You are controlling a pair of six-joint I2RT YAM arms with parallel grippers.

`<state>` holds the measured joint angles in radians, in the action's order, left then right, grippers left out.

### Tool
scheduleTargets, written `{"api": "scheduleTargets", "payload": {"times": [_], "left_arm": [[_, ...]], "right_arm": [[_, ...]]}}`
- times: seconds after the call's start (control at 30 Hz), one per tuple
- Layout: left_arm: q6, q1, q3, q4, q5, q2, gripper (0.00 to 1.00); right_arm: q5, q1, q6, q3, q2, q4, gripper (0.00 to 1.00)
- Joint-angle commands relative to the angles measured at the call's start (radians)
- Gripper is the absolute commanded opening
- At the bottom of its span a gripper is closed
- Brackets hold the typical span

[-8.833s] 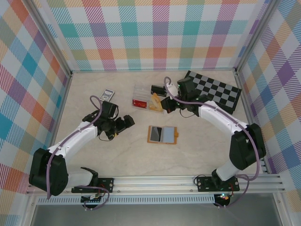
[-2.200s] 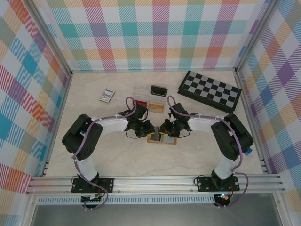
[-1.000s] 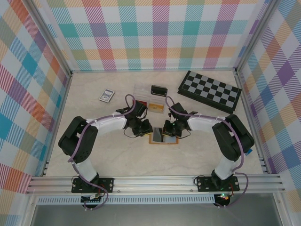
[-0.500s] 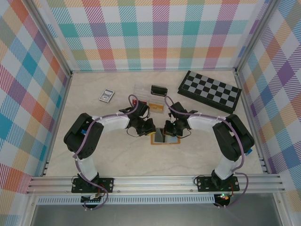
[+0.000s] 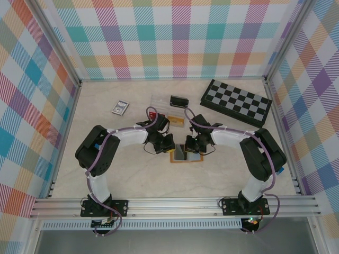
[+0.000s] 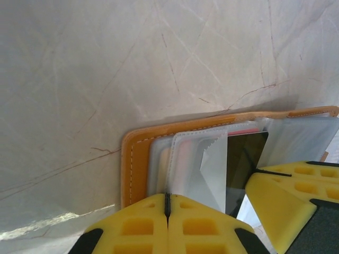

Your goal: Take the credit cards out of the card holder

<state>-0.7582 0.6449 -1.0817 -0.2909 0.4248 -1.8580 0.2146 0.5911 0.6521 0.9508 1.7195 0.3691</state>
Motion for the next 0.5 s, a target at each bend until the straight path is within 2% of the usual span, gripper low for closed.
{"api": "scheduleTargets", "payload": {"times": [0.0, 0.27, 0.47], "left_arm": [[0.027, 0.013, 0.002, -0.1, -0.055, -0.027, 0.03], [0.033, 0.013, -0.019, -0.095, -0.045, -0.013, 0.03], [0.057, 0.013, -0.029, -0.022, -0.036, 0.06, 0.07]], "right_arm": [[-0.055, 0.006, -0.032, 0.02, -0.023, 0.077, 0.08], [-0.031, 0.006, -0.032, 0.018, -0.017, 0.063, 0.09], [-0.023, 0.005, -0.016, 0.013, 0.0, 0.045, 0.1]]}}
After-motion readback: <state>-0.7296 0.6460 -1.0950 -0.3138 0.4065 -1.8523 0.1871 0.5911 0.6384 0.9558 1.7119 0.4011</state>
